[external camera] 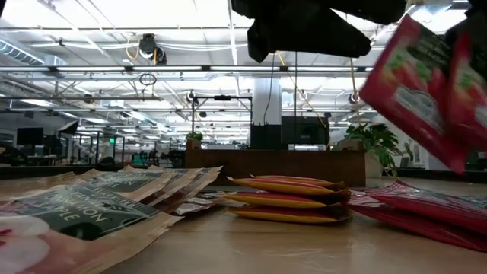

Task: Pick & Place Tea
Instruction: Put the red tea bag into the right section of the wooden organizer, then put the yellow tea bag into the middle section of the wooden organizer

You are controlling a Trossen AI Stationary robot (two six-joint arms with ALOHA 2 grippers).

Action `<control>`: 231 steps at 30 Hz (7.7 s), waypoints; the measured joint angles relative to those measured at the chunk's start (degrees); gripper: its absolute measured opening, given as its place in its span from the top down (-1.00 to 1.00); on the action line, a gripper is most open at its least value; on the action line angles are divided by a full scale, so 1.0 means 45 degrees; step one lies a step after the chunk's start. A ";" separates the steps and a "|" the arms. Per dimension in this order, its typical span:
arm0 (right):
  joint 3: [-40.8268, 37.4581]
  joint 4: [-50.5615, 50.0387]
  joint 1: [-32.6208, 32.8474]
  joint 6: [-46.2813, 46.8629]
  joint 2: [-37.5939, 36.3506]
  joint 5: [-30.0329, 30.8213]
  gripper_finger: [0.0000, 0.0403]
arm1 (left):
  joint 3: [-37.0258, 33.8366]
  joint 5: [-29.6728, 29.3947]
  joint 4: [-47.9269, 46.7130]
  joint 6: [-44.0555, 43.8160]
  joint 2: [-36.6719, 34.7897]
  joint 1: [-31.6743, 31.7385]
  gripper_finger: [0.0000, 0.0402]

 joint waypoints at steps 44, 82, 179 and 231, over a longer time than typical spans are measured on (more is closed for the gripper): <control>-0.0015 -0.1552 -0.0284 0.0841 -0.0338 -0.0427 1.00 | 0.0019 0.1924 -0.1273 -0.0618 0.0646 0.0196 0.99; 0.2399 -0.7785 -0.0623 0.1516 -0.1301 0.0001 1.00 | -0.0739 -0.2360 -0.6213 -0.0605 -0.4906 -0.1621 0.27; 0.6683 -1.2435 -0.9291 -0.5255 0.1466 0.1293 0.20 | -1.2400 -0.5767 0.7716 0.2268 -0.7771 -0.1579 0.89; 0.0389 0.2733 -0.2584 -0.3580 0.4626 -0.0632 1.00 | -0.5144 -0.1425 0.0828 0.1856 -0.2525 -0.0414 0.95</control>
